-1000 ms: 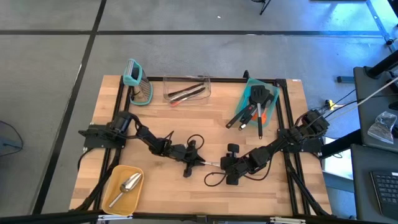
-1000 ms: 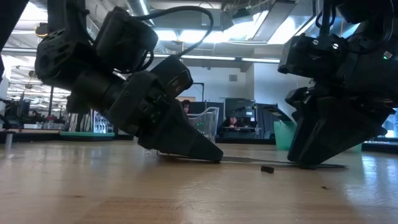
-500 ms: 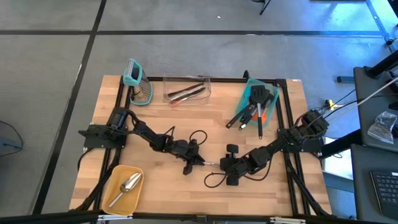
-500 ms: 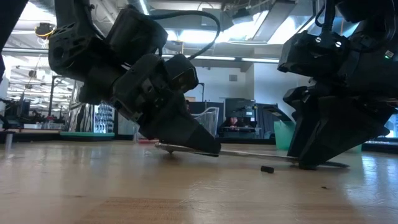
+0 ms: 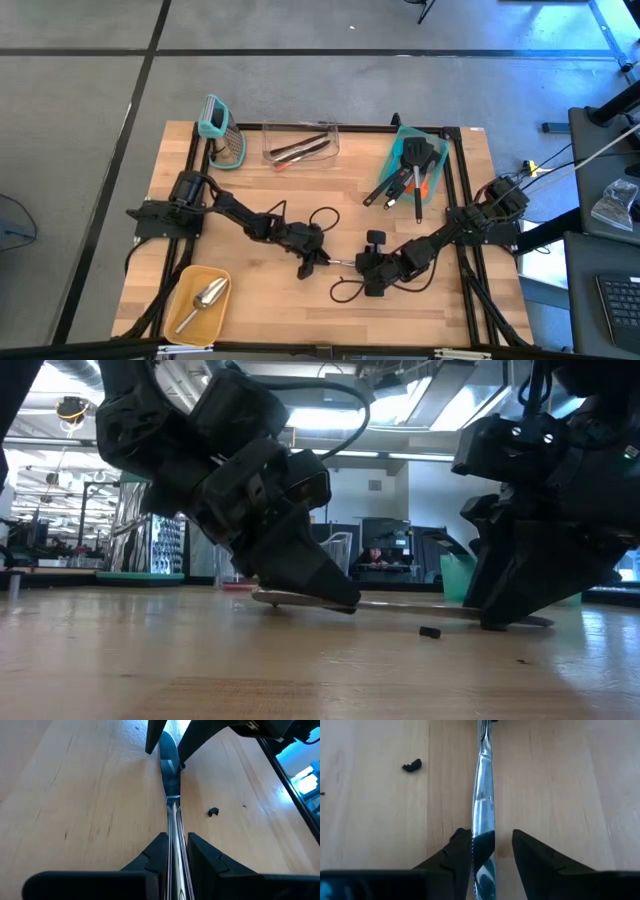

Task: Pick & Place Kitchen Items
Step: Put the silver table knife into the transparent bin

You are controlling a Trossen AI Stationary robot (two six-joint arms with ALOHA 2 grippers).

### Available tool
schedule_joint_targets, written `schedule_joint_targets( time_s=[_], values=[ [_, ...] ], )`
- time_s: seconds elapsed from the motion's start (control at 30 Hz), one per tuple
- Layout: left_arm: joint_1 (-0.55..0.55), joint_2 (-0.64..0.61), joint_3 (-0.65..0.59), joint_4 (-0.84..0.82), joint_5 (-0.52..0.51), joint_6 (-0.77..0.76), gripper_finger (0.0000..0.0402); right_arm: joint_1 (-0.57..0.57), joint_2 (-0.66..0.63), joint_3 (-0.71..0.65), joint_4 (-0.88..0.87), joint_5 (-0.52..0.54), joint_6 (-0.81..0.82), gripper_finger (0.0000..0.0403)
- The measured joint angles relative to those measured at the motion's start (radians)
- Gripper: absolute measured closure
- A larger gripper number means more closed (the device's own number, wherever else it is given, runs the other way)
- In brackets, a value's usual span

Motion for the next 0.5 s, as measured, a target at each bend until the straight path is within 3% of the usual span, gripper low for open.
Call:
schedule_joint_targets(
  time_s=[0.2,0.5],
  values=[
    [0.006,-0.031,0.001,-0.037,0.06,-0.027,0.0351,0.0,0.001,0.0,-0.005,0.023,0.0,0.028],
    [0.009,-0.051,-0.001,-0.057,0.184,-0.092,0.0353,-0.007,0.008,-0.002,-0.034,0.057,0.017,0.0362]
  ],
)
